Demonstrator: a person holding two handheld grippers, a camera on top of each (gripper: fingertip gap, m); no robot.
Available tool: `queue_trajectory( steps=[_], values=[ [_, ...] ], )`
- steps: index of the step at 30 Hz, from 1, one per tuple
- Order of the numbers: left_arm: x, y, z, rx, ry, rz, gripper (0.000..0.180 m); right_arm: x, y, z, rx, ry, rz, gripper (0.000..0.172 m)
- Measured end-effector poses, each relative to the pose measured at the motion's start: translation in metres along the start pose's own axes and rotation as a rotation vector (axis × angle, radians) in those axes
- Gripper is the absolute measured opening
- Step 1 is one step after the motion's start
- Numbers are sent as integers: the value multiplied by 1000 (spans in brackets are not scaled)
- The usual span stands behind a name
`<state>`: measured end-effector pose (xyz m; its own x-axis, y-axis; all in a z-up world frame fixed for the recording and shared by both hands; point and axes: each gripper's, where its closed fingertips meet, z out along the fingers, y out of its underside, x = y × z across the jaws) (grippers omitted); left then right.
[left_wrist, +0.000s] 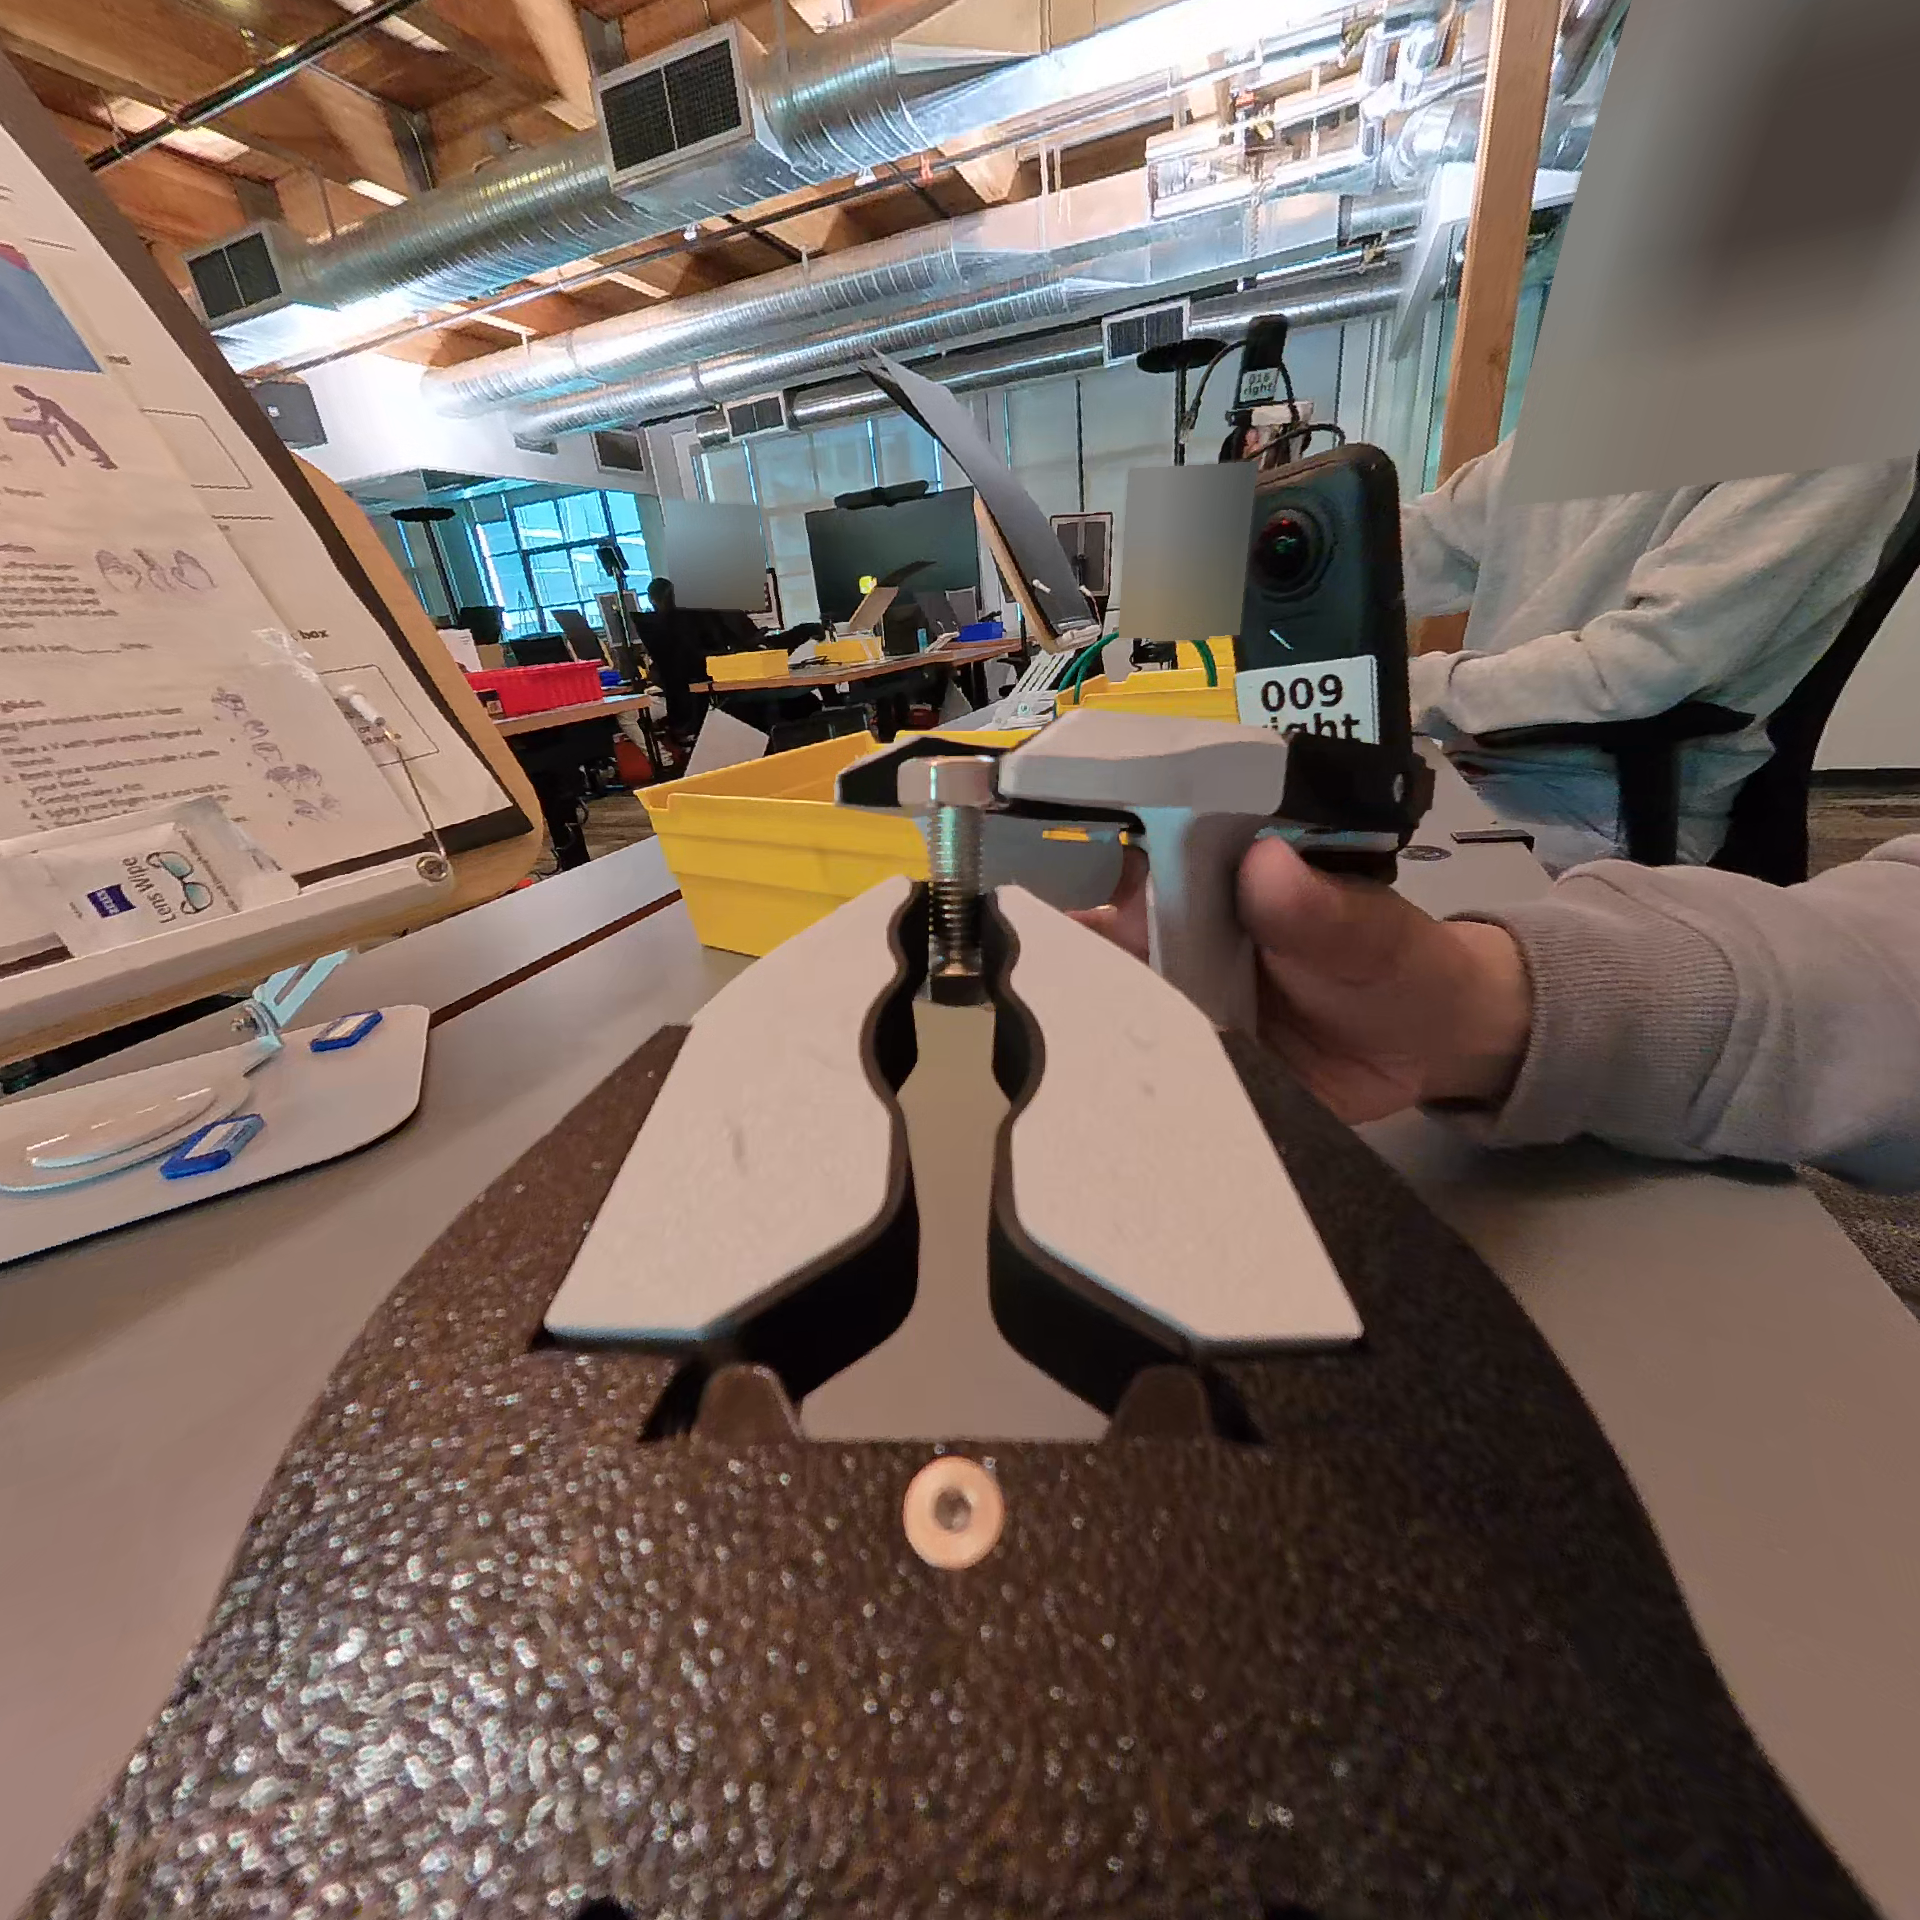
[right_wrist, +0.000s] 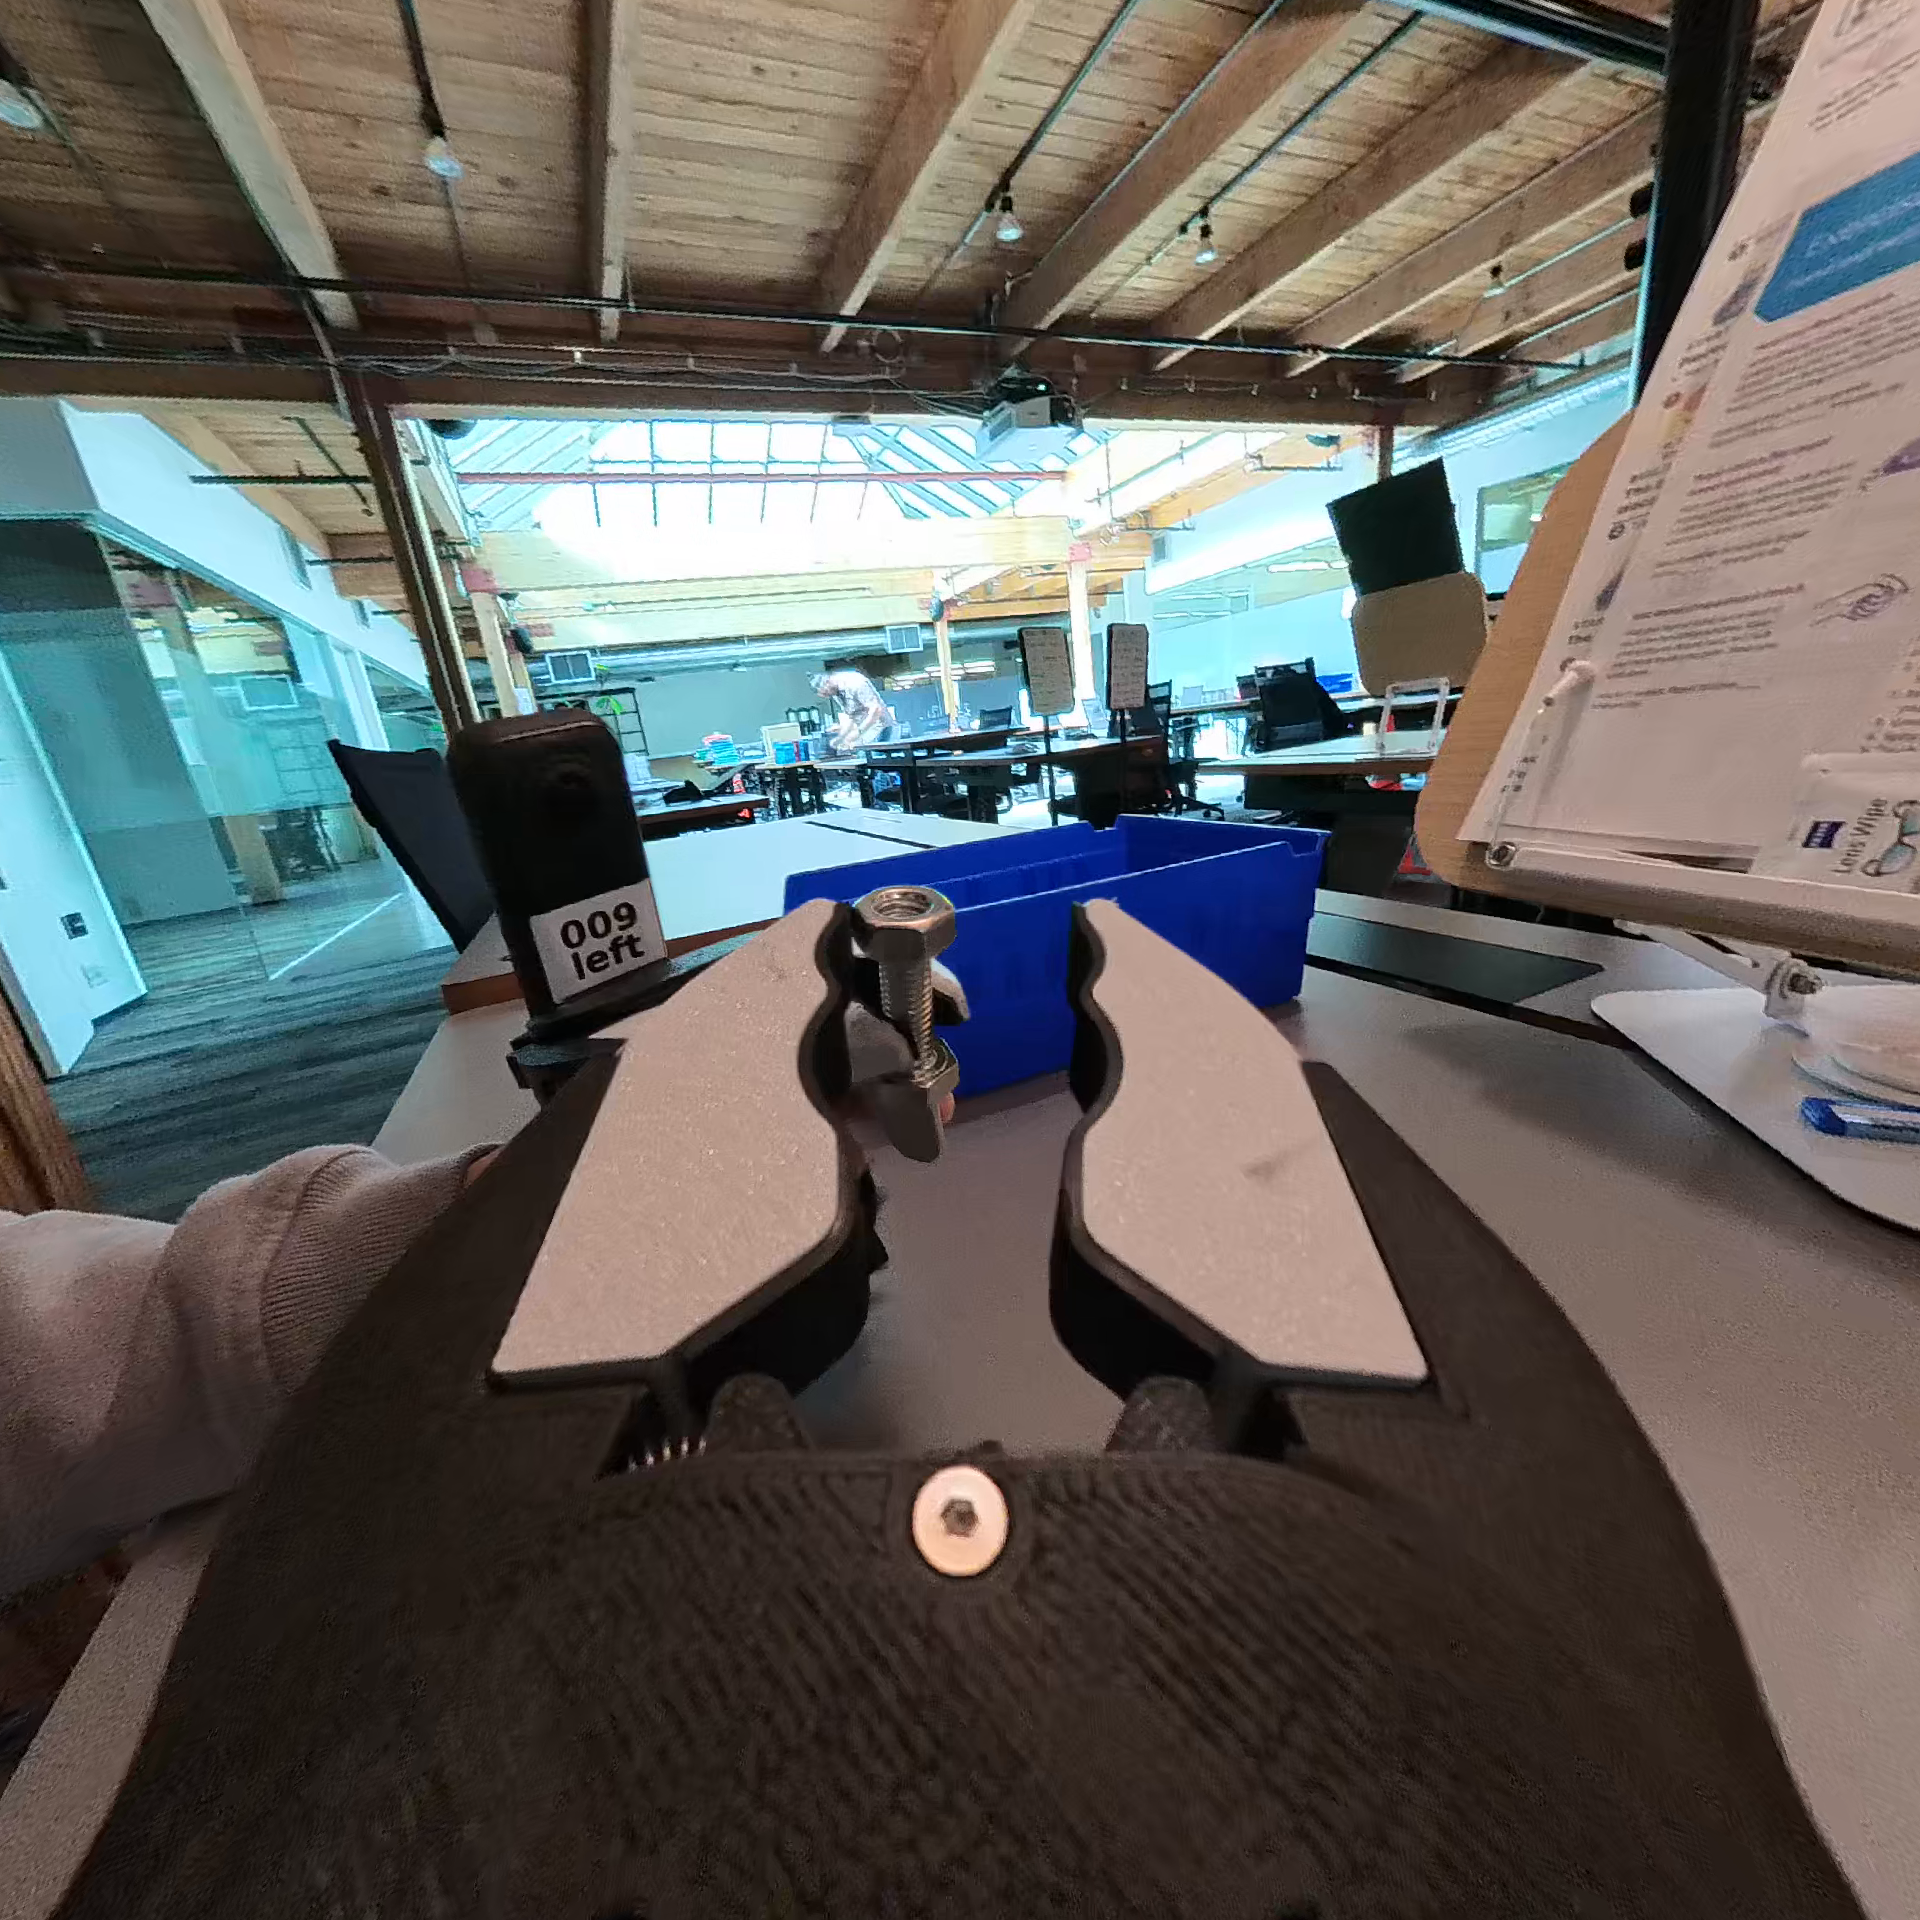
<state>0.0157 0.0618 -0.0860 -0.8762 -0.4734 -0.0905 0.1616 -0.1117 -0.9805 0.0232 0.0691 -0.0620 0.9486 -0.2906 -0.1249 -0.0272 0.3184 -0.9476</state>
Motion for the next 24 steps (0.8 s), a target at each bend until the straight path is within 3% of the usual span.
queue_trajectory(
  steps=[7, 13, 24],
  values=[
    [-7, -5, -6, 40, -22, -23, 8, 13, -7, -7, 30, 32, 21, 36],
    [-3, -1, -2, 9, -16, 0, 8, -6, -4, -1, 21, -39, 1, 41],
    [-3, 1, -1, -10, -26, 21, 8, -3, 1, 3, -2, 18, 8, 31]
  ],
)
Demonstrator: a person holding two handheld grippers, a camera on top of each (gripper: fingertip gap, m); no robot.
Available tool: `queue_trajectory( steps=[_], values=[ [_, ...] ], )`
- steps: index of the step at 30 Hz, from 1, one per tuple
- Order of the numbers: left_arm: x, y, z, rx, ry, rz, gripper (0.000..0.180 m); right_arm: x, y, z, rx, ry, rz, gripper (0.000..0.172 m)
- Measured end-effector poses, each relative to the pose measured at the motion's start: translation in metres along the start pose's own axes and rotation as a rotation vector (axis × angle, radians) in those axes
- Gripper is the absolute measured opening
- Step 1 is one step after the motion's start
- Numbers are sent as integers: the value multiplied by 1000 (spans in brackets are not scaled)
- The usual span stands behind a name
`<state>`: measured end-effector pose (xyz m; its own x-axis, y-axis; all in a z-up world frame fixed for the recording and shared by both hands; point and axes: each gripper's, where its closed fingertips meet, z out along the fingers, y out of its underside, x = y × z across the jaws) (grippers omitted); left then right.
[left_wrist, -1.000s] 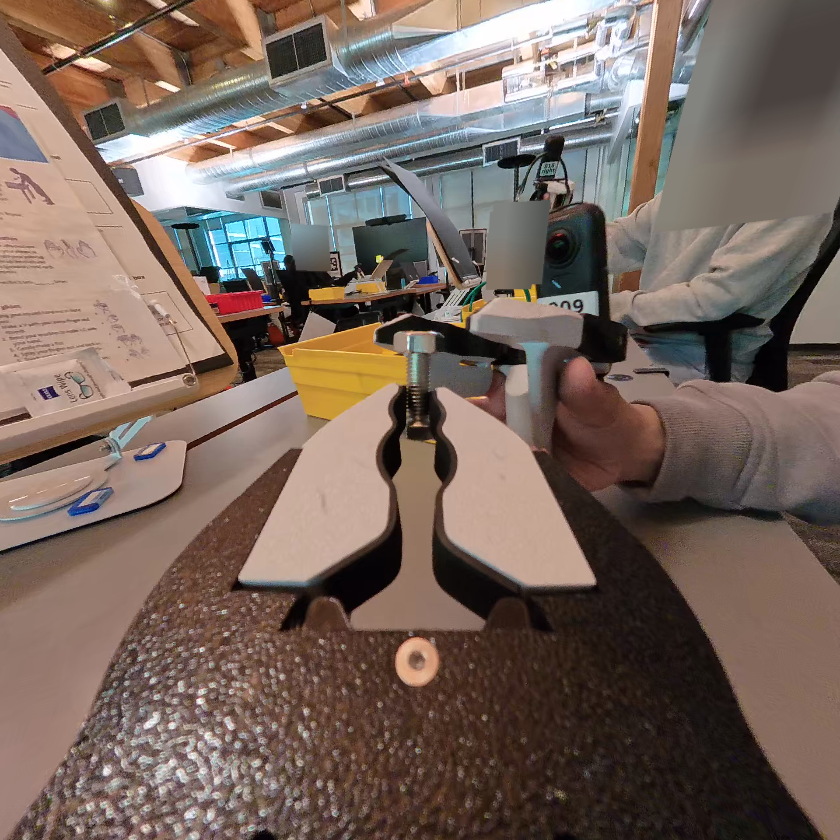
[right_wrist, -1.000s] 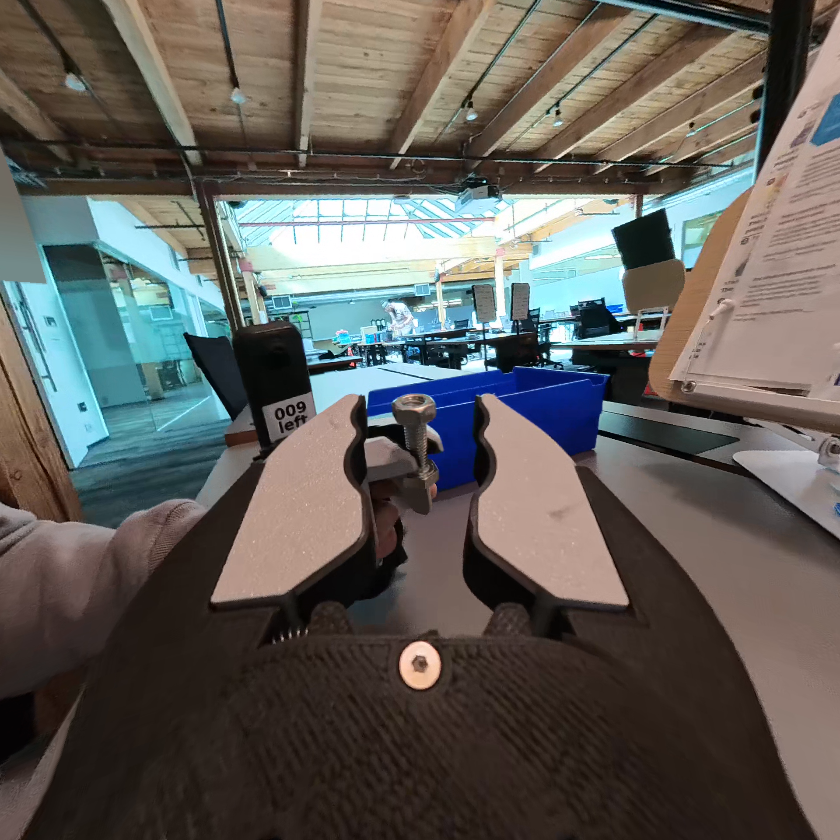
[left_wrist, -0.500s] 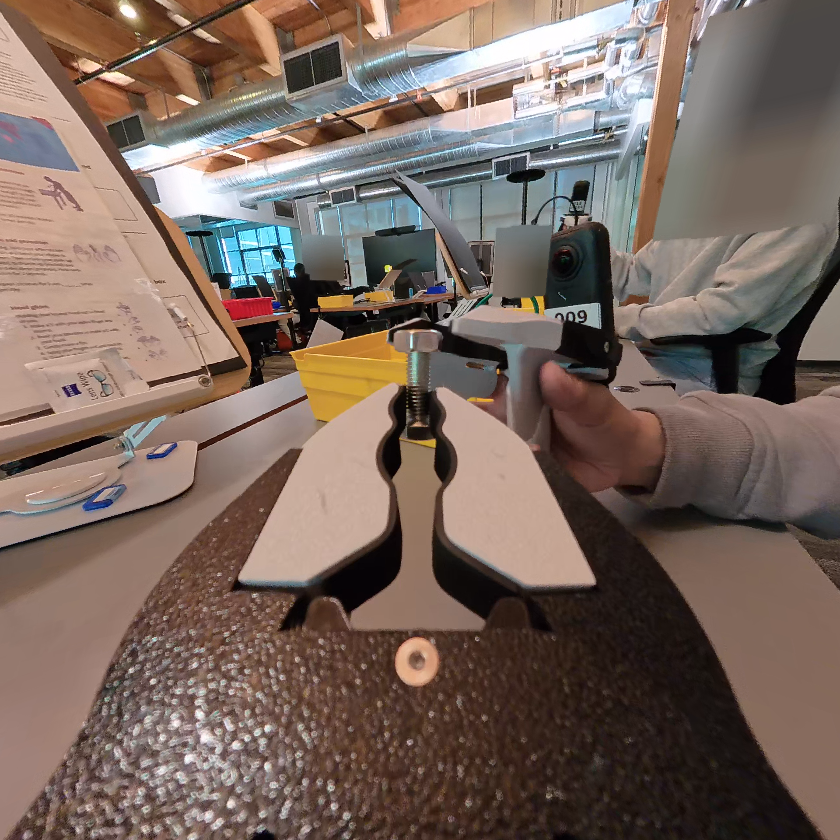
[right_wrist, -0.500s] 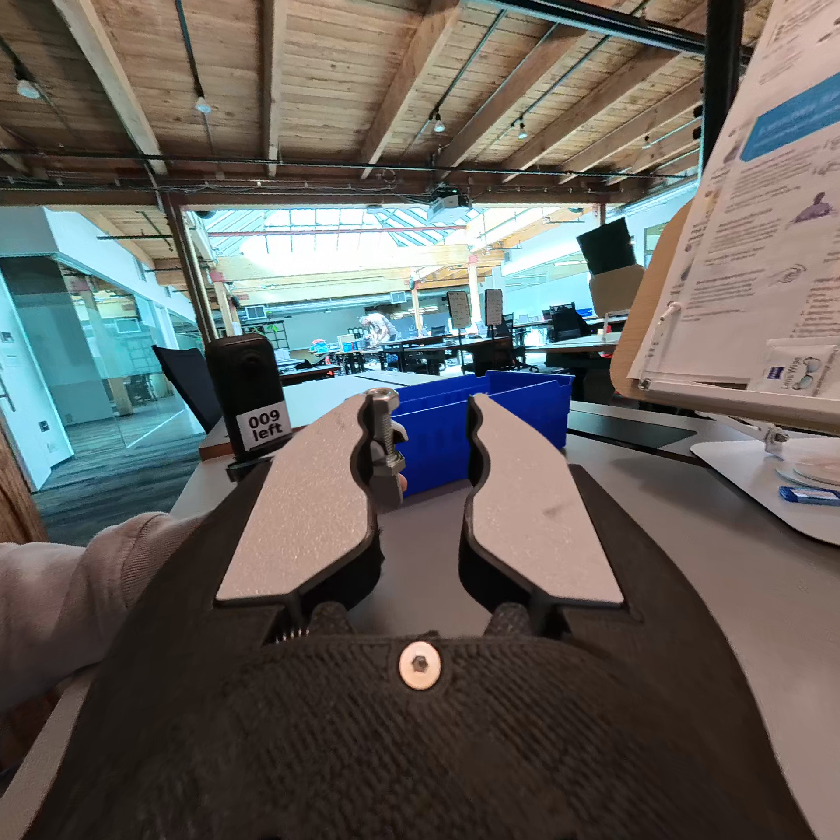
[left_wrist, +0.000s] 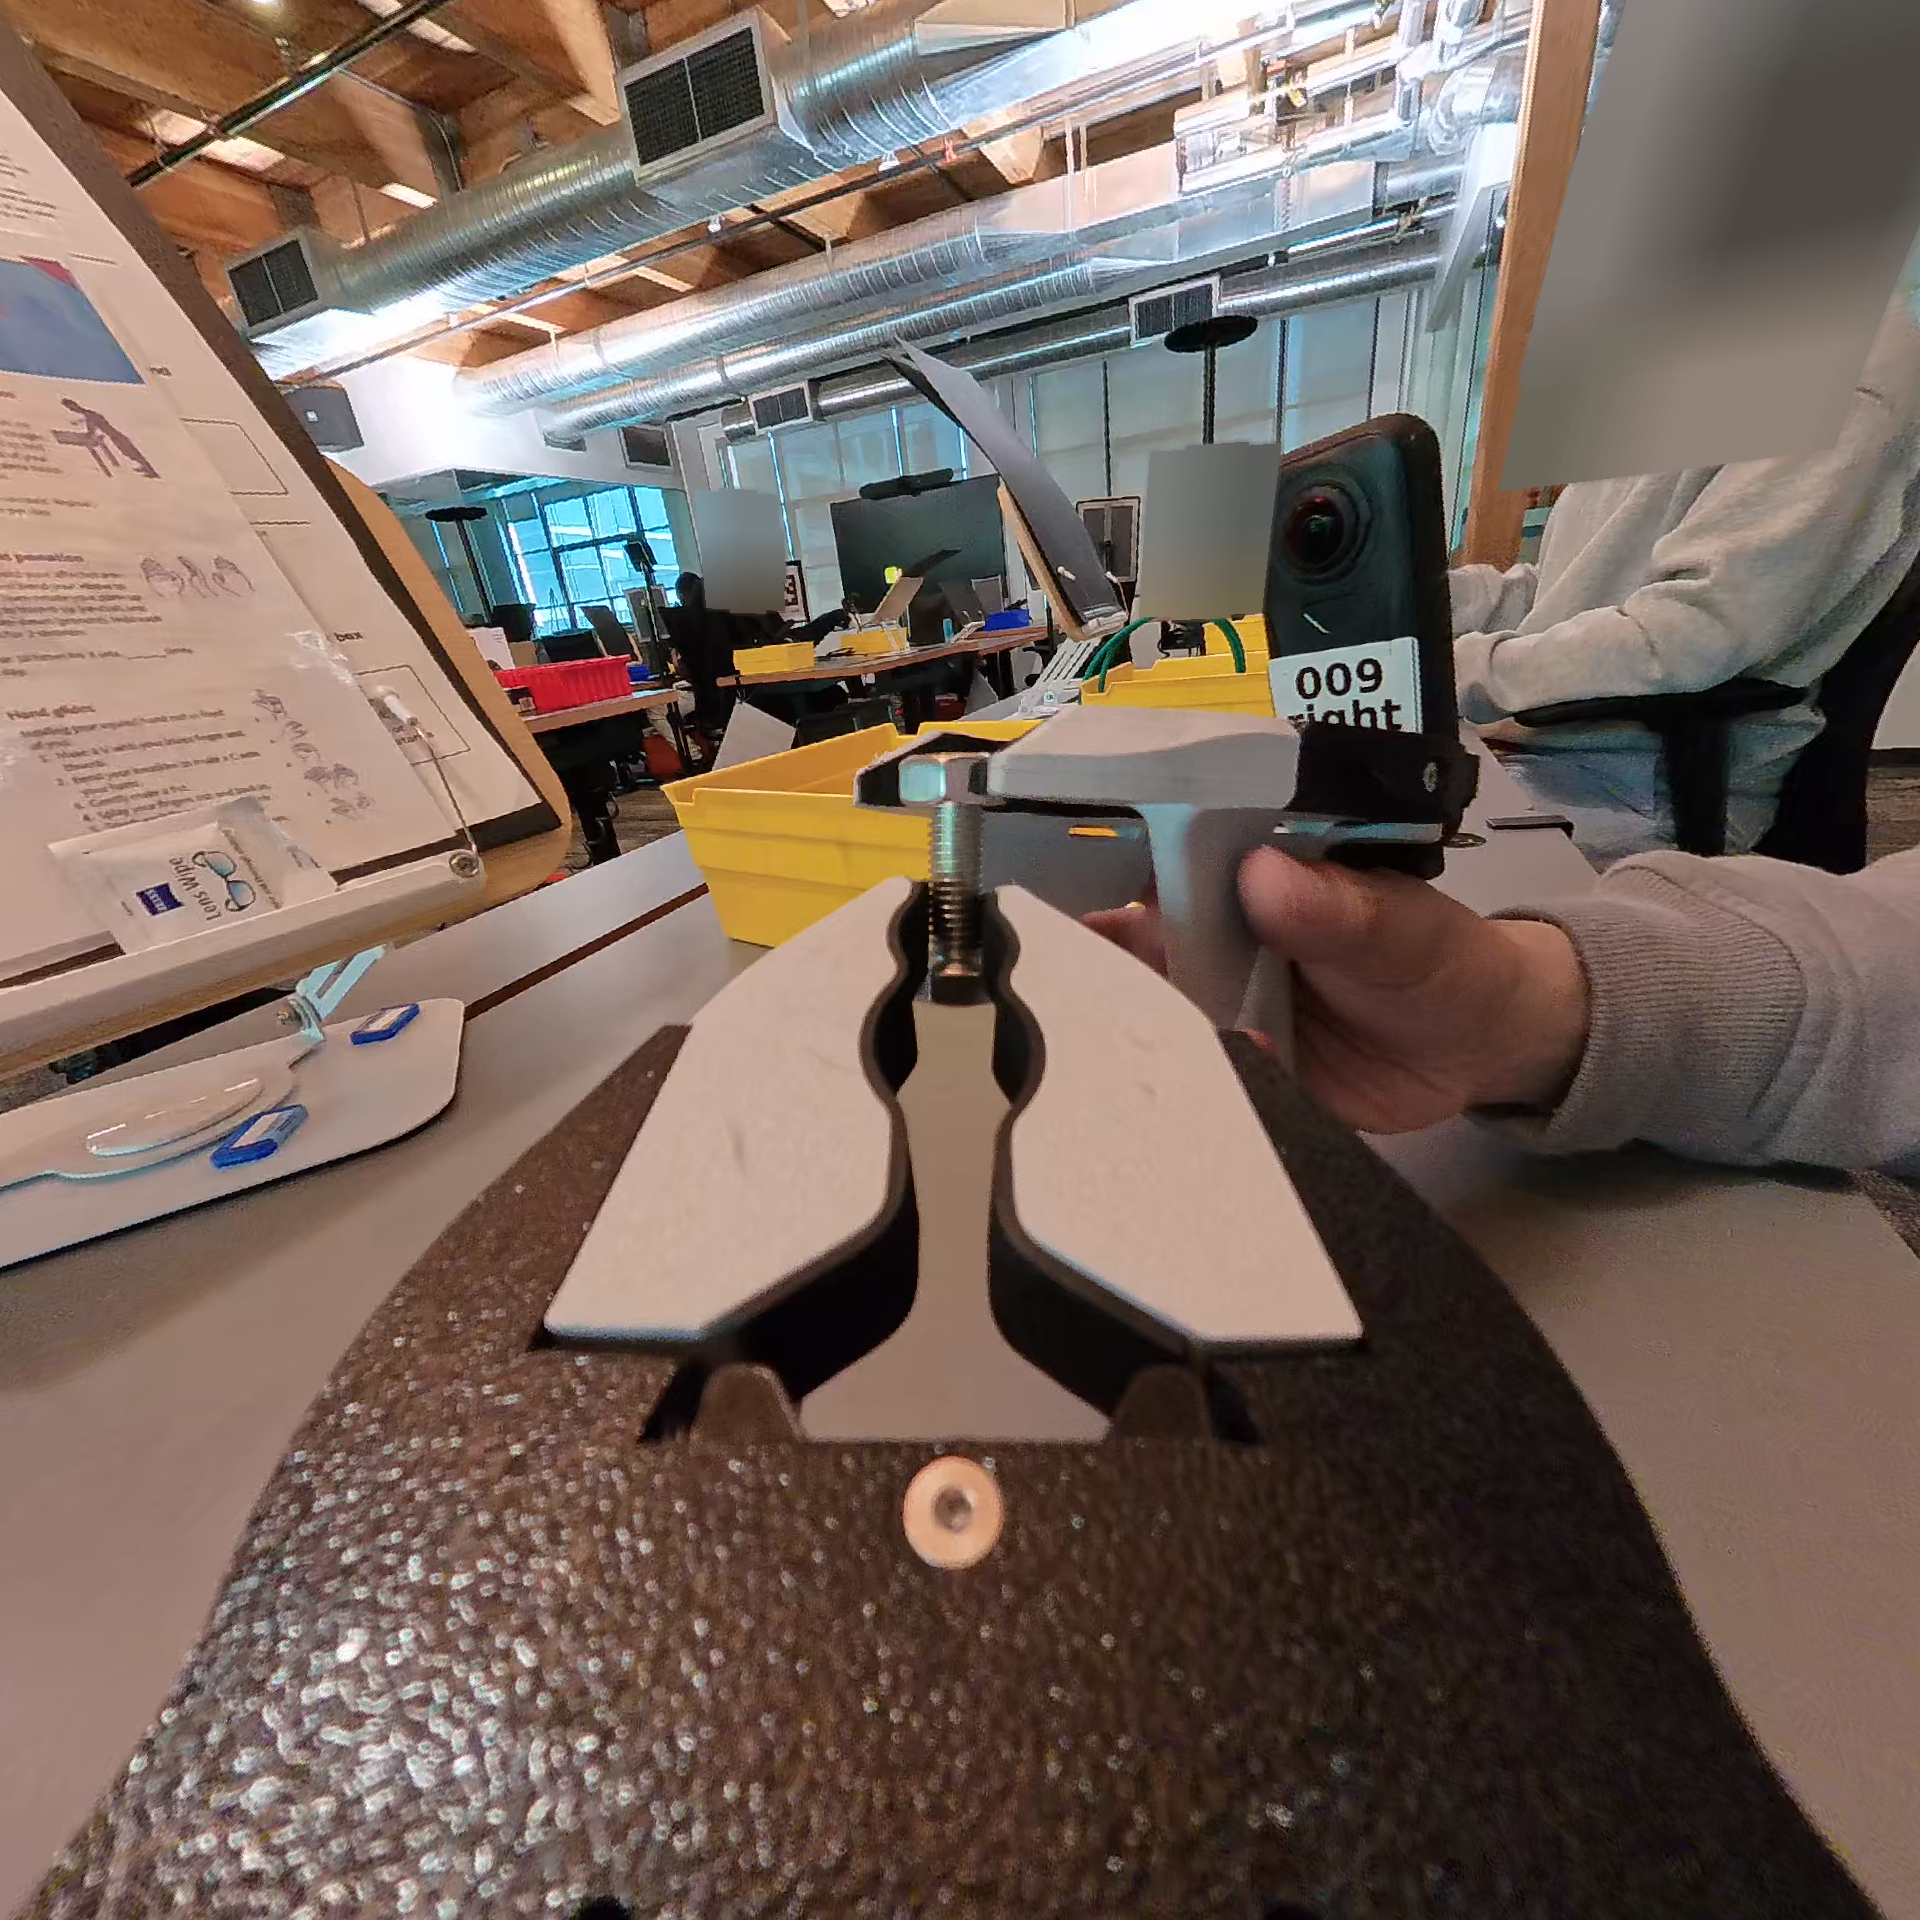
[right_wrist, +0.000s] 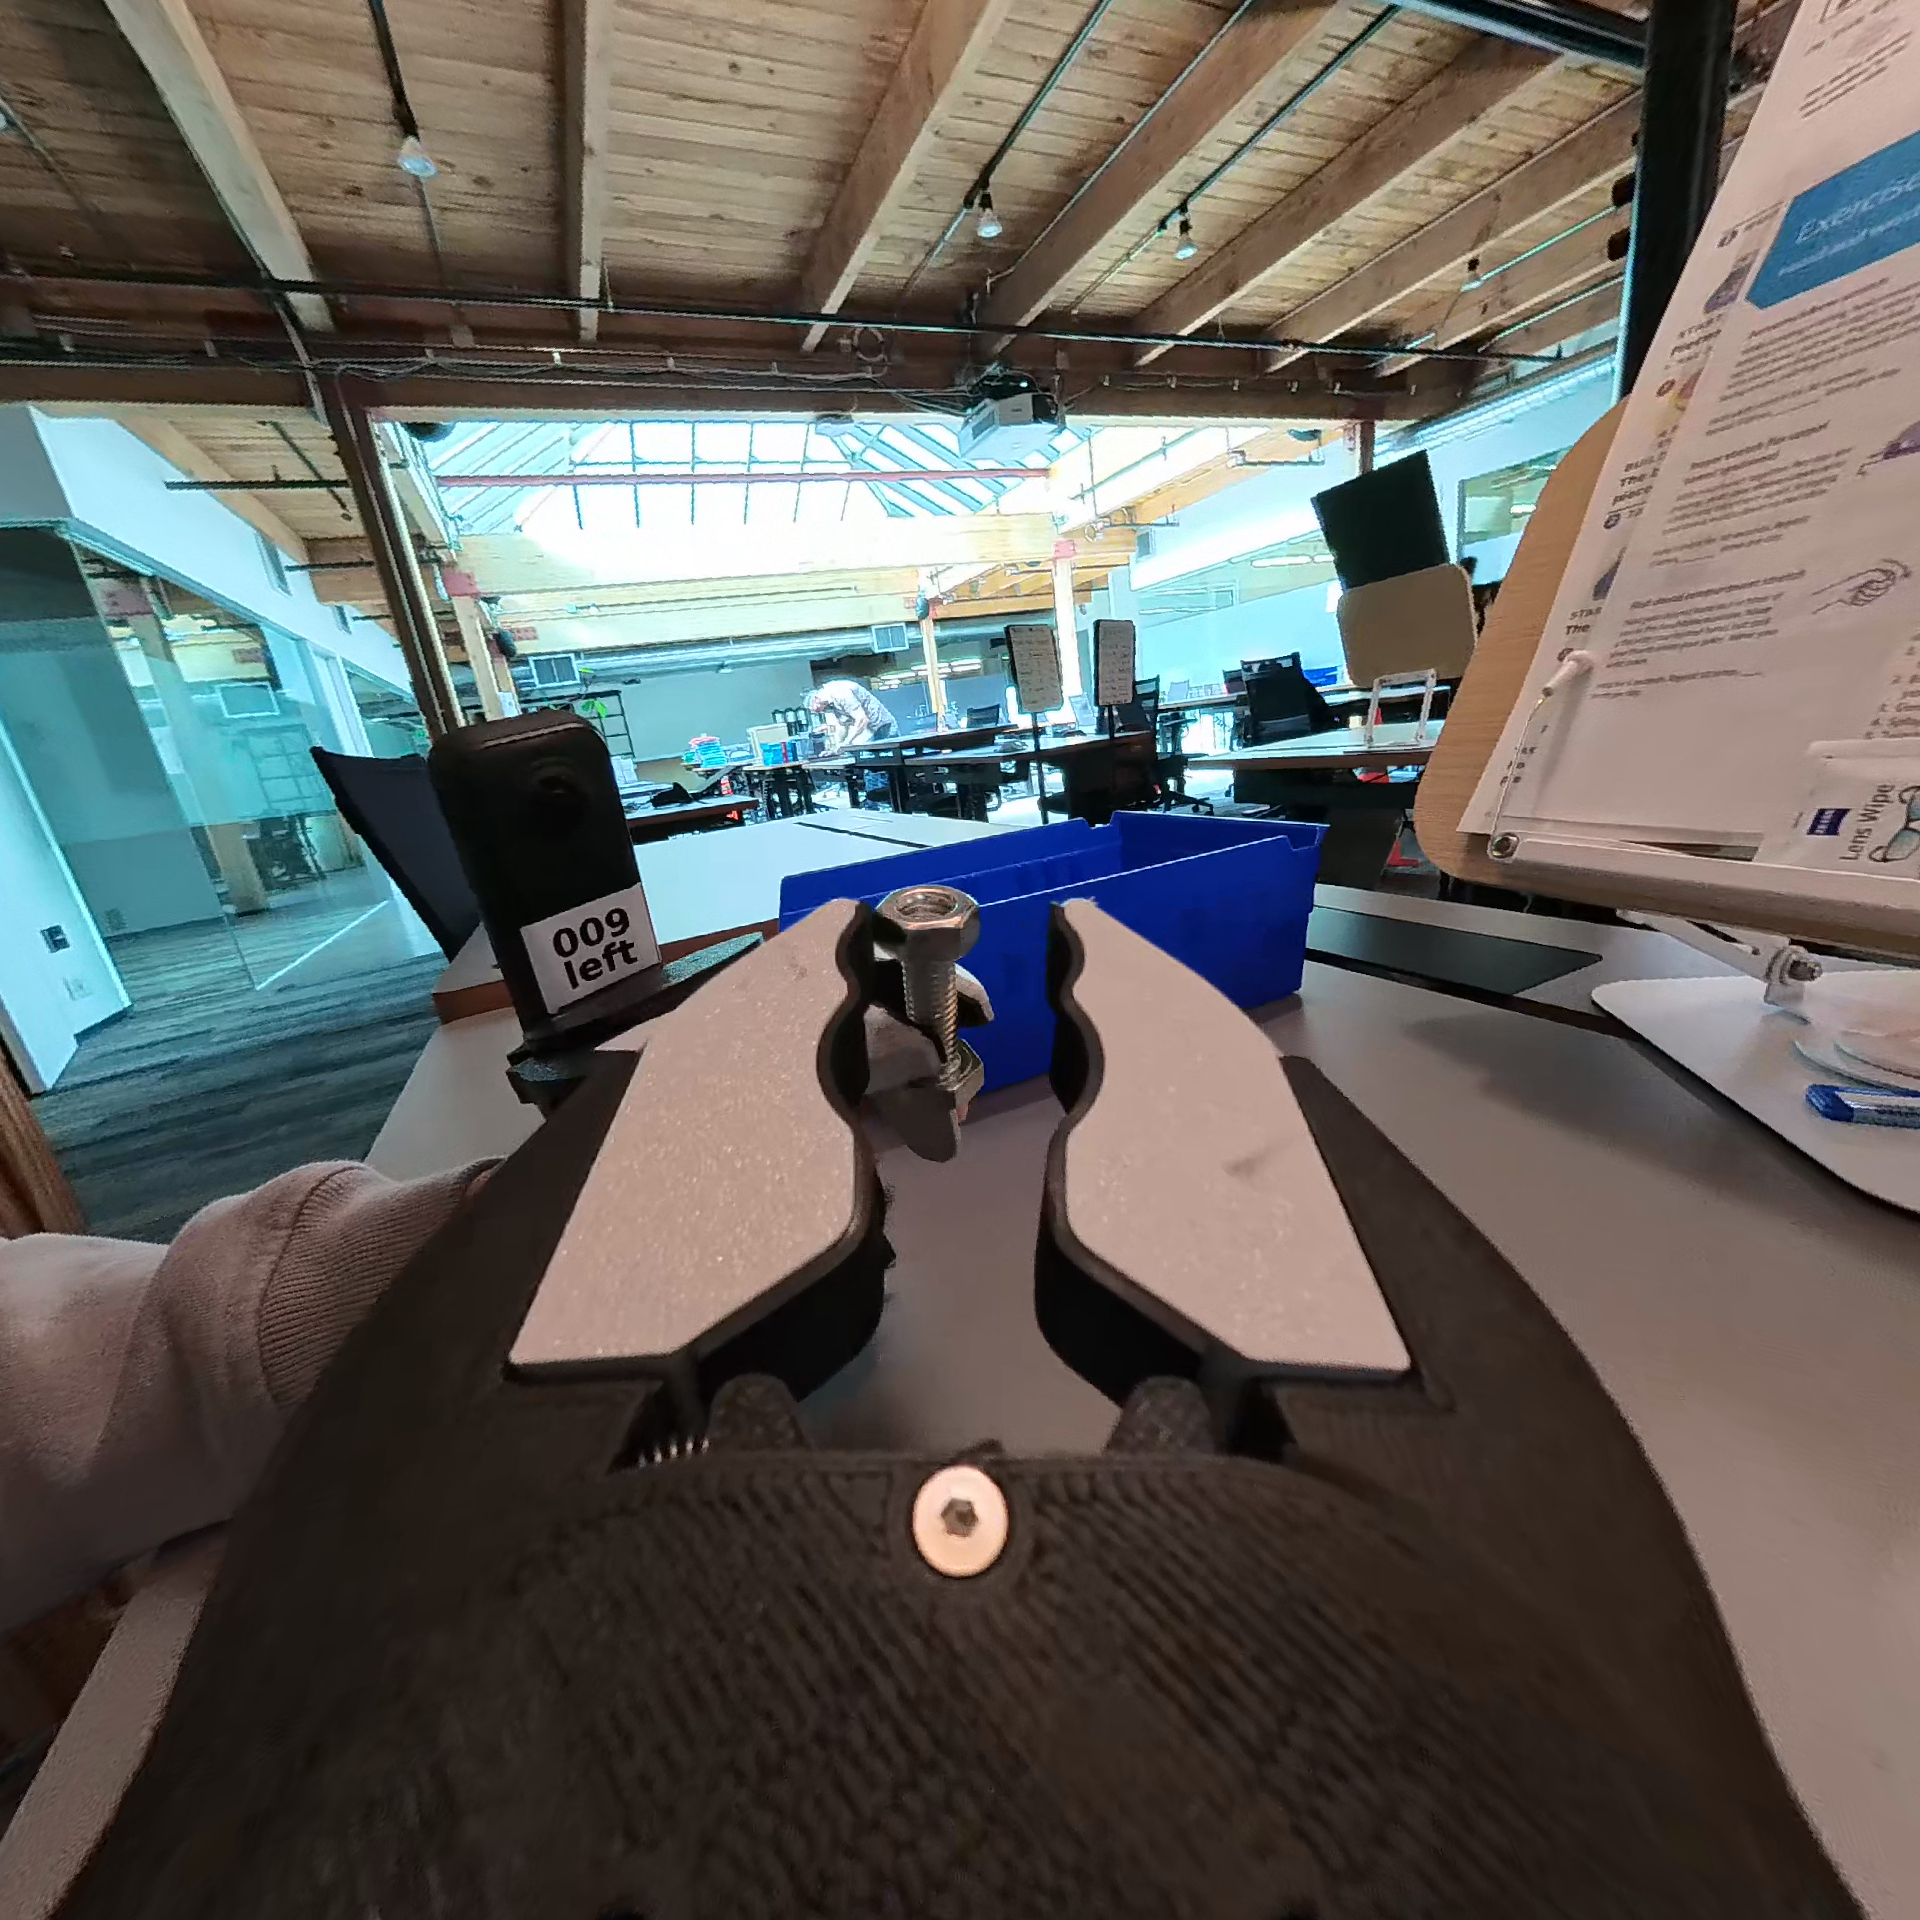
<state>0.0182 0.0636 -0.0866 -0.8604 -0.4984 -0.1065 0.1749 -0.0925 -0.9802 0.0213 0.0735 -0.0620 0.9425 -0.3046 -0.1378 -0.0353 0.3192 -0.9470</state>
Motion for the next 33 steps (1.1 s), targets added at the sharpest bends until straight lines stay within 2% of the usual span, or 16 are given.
queue_trajectory(
  steps=[6, 12, 19, 24, 33],
  values=[
    [-7, -5, -6, 39, -23, -36, 8, 9, -6, -5, 32, 20, 24, 30],
    [-2, -1, -2, 12, -6, -14, 8, -4, -3, -1, 18, -39, -3, 36],
    [-2, 0, -1, -3, -10, 4, 8, -6, -3, -1, 18, -43, -15, 17],
    [-3, 1, -1, -8, -7, -4, 8, -5, -2, 0, -4, -51, -20, 16],
    [14, -13, -3, 106, 158, -131, 8, -19, -14, -4, 43, -238, 126, 16]
  ],
)
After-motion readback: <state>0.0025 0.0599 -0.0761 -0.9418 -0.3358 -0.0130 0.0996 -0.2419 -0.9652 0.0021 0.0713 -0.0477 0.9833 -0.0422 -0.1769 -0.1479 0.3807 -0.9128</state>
